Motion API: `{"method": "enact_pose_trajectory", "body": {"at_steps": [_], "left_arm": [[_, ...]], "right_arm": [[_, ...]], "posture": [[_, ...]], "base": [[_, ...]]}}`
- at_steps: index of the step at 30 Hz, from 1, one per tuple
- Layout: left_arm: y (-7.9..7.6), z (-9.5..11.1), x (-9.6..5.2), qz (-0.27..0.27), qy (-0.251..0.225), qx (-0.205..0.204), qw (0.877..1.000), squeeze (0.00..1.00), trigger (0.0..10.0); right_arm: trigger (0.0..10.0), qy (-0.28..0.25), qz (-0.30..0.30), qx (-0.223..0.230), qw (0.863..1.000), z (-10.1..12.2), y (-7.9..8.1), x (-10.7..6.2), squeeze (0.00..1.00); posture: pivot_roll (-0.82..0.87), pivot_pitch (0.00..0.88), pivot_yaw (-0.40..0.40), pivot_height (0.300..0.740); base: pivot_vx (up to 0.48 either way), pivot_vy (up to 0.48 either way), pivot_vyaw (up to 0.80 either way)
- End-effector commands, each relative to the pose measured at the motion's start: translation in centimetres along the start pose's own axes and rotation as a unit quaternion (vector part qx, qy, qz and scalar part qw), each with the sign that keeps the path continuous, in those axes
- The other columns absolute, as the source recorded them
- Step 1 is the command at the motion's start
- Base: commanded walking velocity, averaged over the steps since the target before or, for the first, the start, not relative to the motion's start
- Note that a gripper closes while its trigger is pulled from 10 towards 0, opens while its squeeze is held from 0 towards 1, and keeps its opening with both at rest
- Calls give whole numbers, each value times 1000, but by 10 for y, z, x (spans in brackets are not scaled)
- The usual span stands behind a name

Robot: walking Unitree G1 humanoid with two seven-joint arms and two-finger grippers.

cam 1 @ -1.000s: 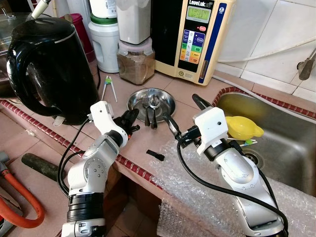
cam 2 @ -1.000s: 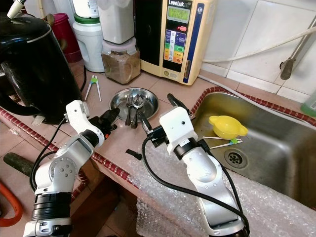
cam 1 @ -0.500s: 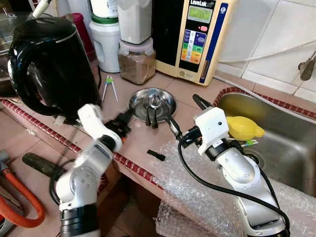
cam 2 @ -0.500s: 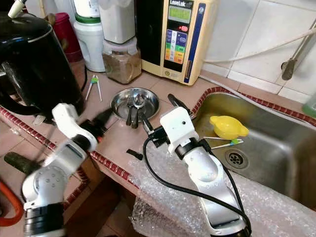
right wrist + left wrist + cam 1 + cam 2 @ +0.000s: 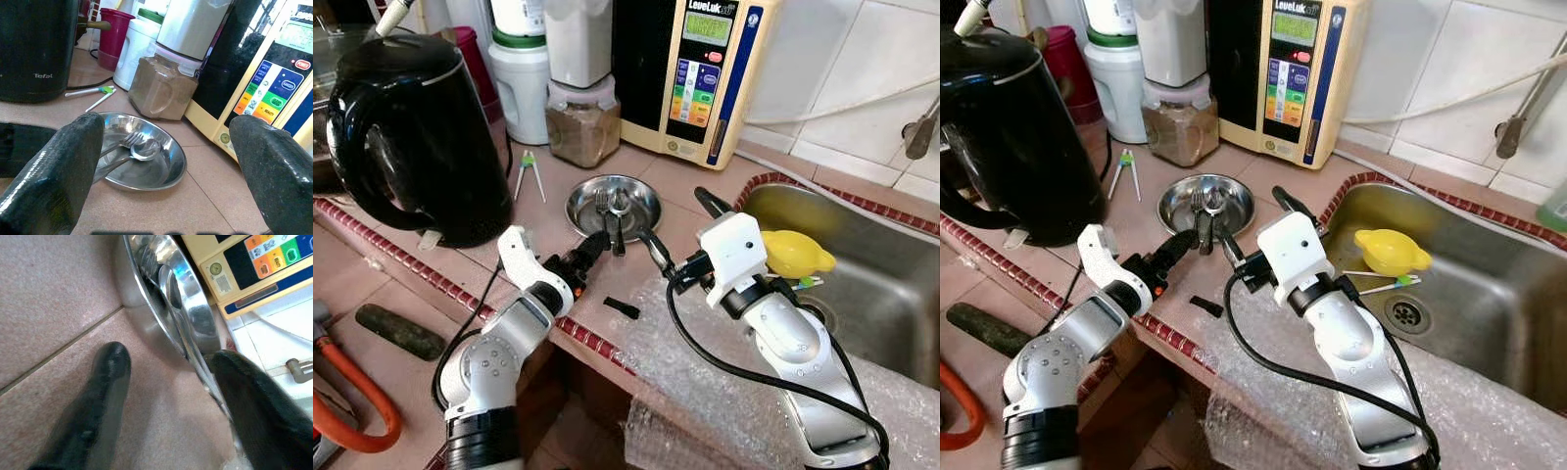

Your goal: Kitchen organization

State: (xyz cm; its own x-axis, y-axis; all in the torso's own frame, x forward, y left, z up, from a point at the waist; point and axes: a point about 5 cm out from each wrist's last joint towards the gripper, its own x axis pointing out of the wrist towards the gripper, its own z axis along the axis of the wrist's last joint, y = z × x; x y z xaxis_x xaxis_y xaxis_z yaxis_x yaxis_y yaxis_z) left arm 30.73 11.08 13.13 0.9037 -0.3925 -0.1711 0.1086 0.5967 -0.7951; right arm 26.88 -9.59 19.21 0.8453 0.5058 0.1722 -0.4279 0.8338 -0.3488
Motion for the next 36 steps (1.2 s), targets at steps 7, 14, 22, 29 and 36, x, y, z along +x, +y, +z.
{"method": "enact_pose_trajectory", "body": {"at_steps": [7, 14, 22, 29, 36], "left_arm": [[-3, 0, 18, -6, 7, -24, 1000, 1000, 10000], [-2, 3, 34, -18, 20, -66, 997, 0, 9059], [-4, 5, 42, -20, 30, -79, 996, 0, 0], [-3, -2, 46, -19, 68, -75, 995, 0, 0], [2, -5, 46, 4, 86, -49, 995, 0, 0]], "right_arm": [[10000, -2, -2, -12, 1000, 3, -3, -2, 314], [10000, -3, -5, -13, 1000, 4, -3, -2, 310], [10000, -4, -11, -13, 1000, 4, -3, -2, 314], [10000, -3, -15, -13, 1000, 4, -3, -2, 314], [10000, -3, -11, -13, 1000, 3, -2, -1, 310]], "posture": [[-49, 32, -12, 740], [-53, 32, -3, 740], [-56, 34, 8, 740], [-54, 36, 13, 740], [-47, 37, 10, 740]], "base": [[0, 0, 0], [0, 0, 0], [0, 0, 0], [0, 0, 0], [0, 0, 0]]}}
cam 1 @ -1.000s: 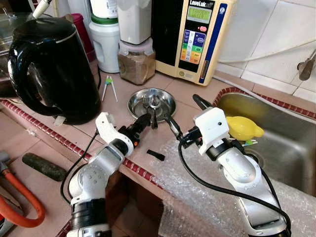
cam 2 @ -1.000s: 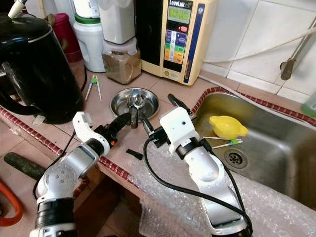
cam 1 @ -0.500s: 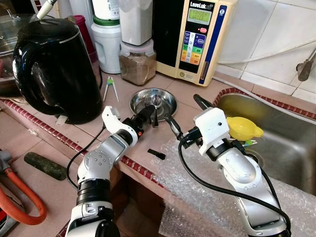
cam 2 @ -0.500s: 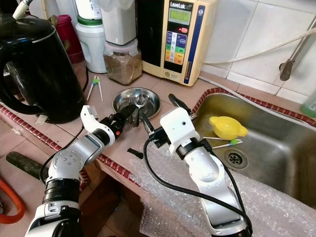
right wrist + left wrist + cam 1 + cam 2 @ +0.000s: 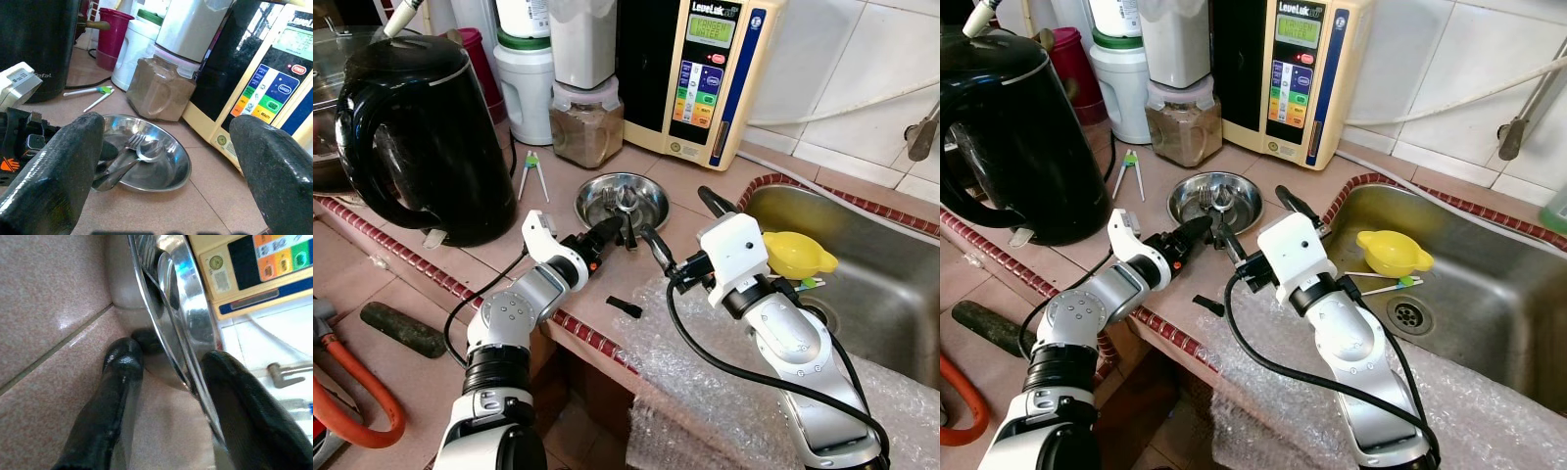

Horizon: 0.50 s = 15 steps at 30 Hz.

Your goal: Kitchen organization

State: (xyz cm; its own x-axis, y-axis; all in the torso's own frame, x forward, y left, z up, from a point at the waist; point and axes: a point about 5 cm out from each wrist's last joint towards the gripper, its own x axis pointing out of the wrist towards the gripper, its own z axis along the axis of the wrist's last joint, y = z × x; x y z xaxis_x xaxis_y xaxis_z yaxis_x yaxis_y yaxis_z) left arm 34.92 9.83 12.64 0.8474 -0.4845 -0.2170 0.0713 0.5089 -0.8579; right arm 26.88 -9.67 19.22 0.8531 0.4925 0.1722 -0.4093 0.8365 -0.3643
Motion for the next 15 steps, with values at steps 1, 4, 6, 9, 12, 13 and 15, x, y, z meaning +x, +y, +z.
{"method": "enact_pose_trajectory", "body": {"at_steps": [1, 4, 6, 9, 12, 13, 15], "left_arm": [[3, -10, 3, 15, 29, 5, 999, 0, 0], [3, -12, 2, 12, 43, 18, 999, 0, 0], [4, -13, 3, 15, 52, 20, 998, 0, 0], [7, -15, 3, 24, 67, 41, 997, 0, 0], [8, -15, 3, 25, 71, 43, 996, 0, 0], [8, -15, 2, 25, 71, 44, 996, 0, 0], [9, -15, 2, 28, 72, 48, 996, 0, 0]], "right_arm": [[10000, -6, -2, -3, 1000, 3, -1, 0, 314], [10000, -4, 0, -3, 1000, 3, 0, -1, 310], [10000, -2, 2, -5, 1000, 2, 0, -1, 294], [10000, -1, 5, -6, 1000, 1, 0, -1, 290], [10000, 0, 7, -6, 1000, 1, 1, -1, 282], [10000, 0, 7, -6, 1000, 1, 1, -1, 271], [10000, 1, 9, -6, 1000, 0, 1, -1, 212]], "posture": [[-47, 37, 10, 740], [-47, 35, 10, 740], [-48, 34, 11, 740], [-50, 32, 13, 740], [-50, 29, 14, 740], [-50, 29, 14, 740], [-51, 26, 17, 740]], "base": [[0, 0, 0], [0, 0, 0], [0, 0, 0], [0, 0, 0], [0, 0, 0], [0, 0, 0], [0, 0, 0]]}}
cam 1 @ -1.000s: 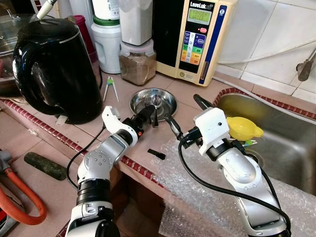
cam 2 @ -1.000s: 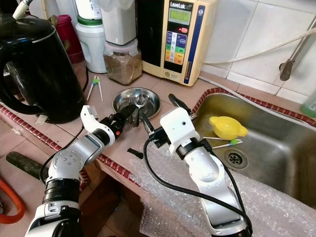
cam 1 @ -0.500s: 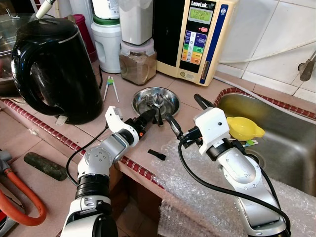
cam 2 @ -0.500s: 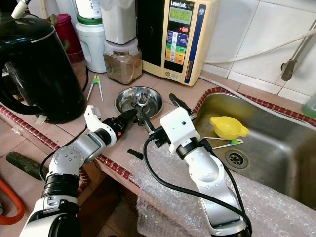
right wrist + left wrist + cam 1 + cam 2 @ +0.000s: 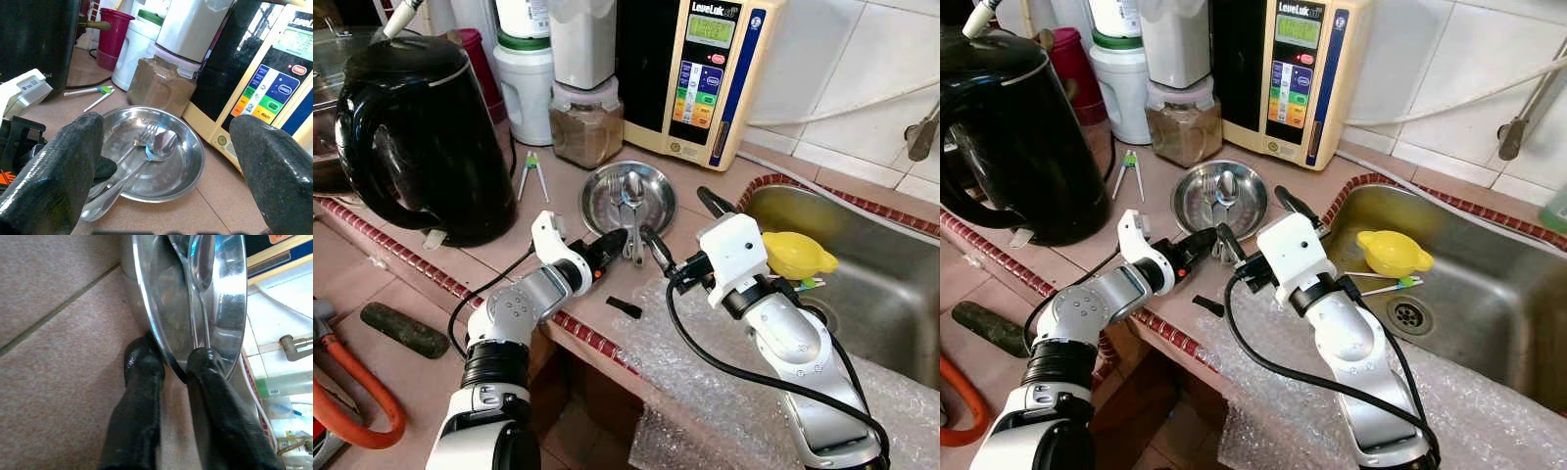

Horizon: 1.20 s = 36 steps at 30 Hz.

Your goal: Kitchen organization

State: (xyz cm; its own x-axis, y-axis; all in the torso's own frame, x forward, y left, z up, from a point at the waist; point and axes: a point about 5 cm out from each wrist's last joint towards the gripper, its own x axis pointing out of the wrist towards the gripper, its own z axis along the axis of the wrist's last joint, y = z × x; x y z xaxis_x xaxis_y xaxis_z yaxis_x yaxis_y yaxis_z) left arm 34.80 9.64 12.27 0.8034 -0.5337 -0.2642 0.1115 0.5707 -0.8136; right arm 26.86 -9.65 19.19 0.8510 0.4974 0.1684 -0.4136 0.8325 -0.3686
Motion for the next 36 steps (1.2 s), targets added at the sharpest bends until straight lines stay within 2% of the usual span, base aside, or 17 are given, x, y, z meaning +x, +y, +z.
{"method": "enact_pose_trajectory", "body": {"at_steps": [1, 3, 4, 8, 9, 11, 16, 17, 22, 27, 32, 33, 34, 35, 36], "left_arm": [[8, -10, 2, 27, 31, 8, 999, 0, 0], [8, -9, 1, 29, 29, 9, 999, 0, 0], [9, -7, 1, 31, 23, 10, 999, 0, 0], [9, -2, 0, 39, 8, 16, 999, 0, 0], [7, 5, -3, 44, -4, 30, 999, 0, 0], [4, 16, -8, 49, -22, 50, 997, 0, 0], [3, 24, -12, 59, -32, 66, 996, 0, 0], [3, 30, -15, 68, -44, 64, 995, 0, 0], [2, 40, -19, 83, -65, 57, 993, 0, 0], [4, 41, -21, 92, -70, 29, 993, 0, 0], [7, 36, -21, 95, -60, 28, 993, 0, 0], [7, 33, -21, 94, -51, 30, 994, 0, 2863], [7, 32, -20, 96, -47, 30, 994, 0, 4627], [6, 32, -20, 92, -45, 26, 994, 0, 10000], [4, 31, -19, 90, -44, 24, 995, 102, 10000]], "right_arm": [[10000, 2, 9, -3, 1000, 0, 2, -1, 169], [10000, 3, 10, -3, 1000, 0, 2, -1, 157], [10000, 4, 14, -3, 1000, -1, 3, -1, 86], [10000, 6, 23, -3, 1000, -2, 4, -1, 35], [10000, 11, 35, -6, 999, -3, 7, -2, 0], [10000, 29, 54, -8, 998, -8, 9, -4, 0], [10000, 49, 69, -10, 996, -14, 11, -6, 0], [10000, 67, 79, -15, 995, -20, 12, -7, 0], [10000, 76, 84, -17, 993, -23, 12, -7, 0], [10000, 81, 88, -22, 993, -25, 14, -6, 0], [10000, 85, 86, -24, 992, -26, 13, -7, 0], [10000, 86, 85, -24, 992, -26, 13, -7, 0], [10000, 86, 85, -24, 992, -26, 13, -7, 0], [10000, 86, 85, -24, 992, -26, 13, -7, 0], [10000, 86, 85, -24, 992, -26, 12, -7, 0]], "posture": [[-49, 25, 17, 740], [-49, 25, 17, 740], [-47, 23, 17, 740], [-45, 21, 16, 740], [-44, 20, 15, 740], [-42, 21, 14, 740], [-37, 21, 11, 740], [-35, 21, 10, 740], [-23, 21, 7, 740], [-18, 21, 8, 740], [-19, 21, 9, 740], [-19, 21, 9, 740], [-19, 21, 9, 740], [-19, 21, 9, 740], [-24, 21, 8, 740]], "base": [[0, 0, 0], [0, 0, 0], [0, 0, 0], [0, 0, 0], [0, 0, 0], [0, 0, 0], [0, 0, 0], [0, 0, 0], [0, 0, 0], [0, 0, 0], [0, 0, 0], [0, 0, 0], [0, 0, 0], [0, 0, 0], [0, 0, 0]]}}
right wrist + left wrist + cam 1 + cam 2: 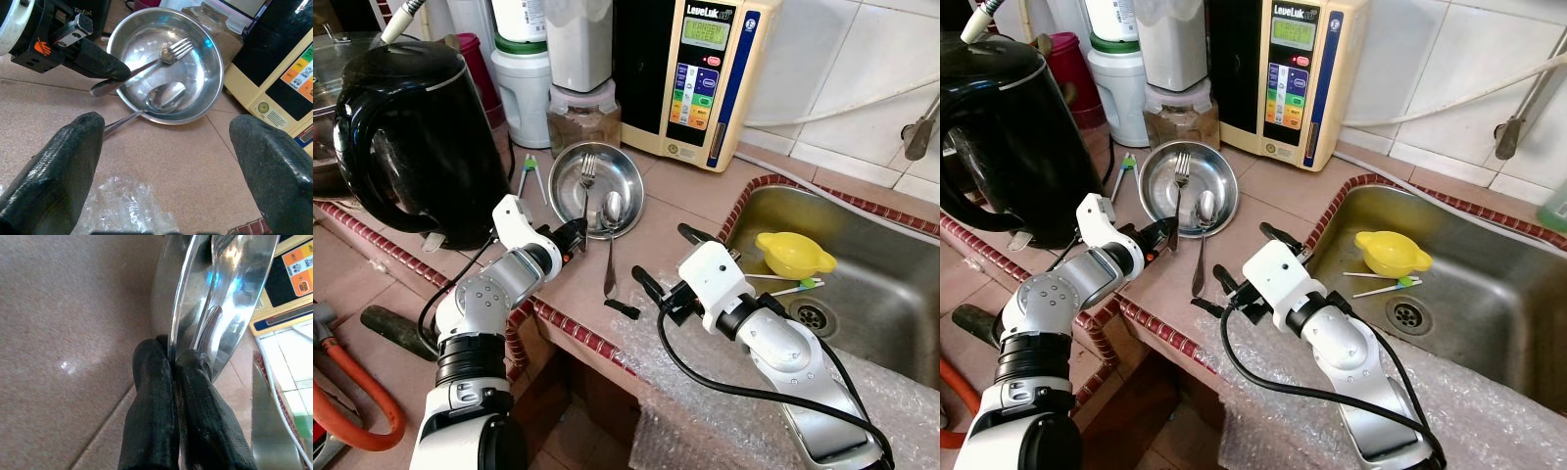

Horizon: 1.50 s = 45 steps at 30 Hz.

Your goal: Kitchen organization

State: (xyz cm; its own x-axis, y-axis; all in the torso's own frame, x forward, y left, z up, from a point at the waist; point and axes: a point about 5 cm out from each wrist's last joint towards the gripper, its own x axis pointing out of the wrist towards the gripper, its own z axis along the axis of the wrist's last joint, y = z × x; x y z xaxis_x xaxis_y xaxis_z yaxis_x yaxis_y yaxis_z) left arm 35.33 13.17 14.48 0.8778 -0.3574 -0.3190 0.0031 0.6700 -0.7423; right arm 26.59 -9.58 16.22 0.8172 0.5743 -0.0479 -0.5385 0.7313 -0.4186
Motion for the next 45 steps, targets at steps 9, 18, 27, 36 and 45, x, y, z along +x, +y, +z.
{"method": "enact_pose_trajectory", "body": {"at_steps": [9, 18, 27, 36, 45], "left_arm": [[-13, 0, 3, 2, 26, -22, 999, 1000, 10000], [-16, 15, -2, 22, -4, -29, 999, 1000, 10000], [-35, 27, -13, 5, -44, 23, 999, 1000, 10000], [-30, 18, -18, 0, -50, 10, 999, 0, 0], [-34, 5, -22, -30, -78, 148, 985, 0, 0]], "right_arm": [[10000, 4, 5, -4, 1000, 0, 0, -1, 0], [10000, 6, 7, -9, 1000, -1, -2, -1, 0], [10000, 5, 8, -13, 1000, -1, -2, 0, 0], [10000, 4, 7, -12, 1000, -1, -1, 1, 0], [10000, 5, 8, -14, 1000, -2, 0, 1, 0]], "posture": [[-25, 22, 2, 740], [-22, 22, -6, 740], [-18, 21, -11, 740], [-13, 22, -3, 740], [-15, 20, -6, 740]], "base": [[0, 0, 0], [0, 0, 0], [0, 0, 0], [0, 0, 0], [0, 0, 0]]}}
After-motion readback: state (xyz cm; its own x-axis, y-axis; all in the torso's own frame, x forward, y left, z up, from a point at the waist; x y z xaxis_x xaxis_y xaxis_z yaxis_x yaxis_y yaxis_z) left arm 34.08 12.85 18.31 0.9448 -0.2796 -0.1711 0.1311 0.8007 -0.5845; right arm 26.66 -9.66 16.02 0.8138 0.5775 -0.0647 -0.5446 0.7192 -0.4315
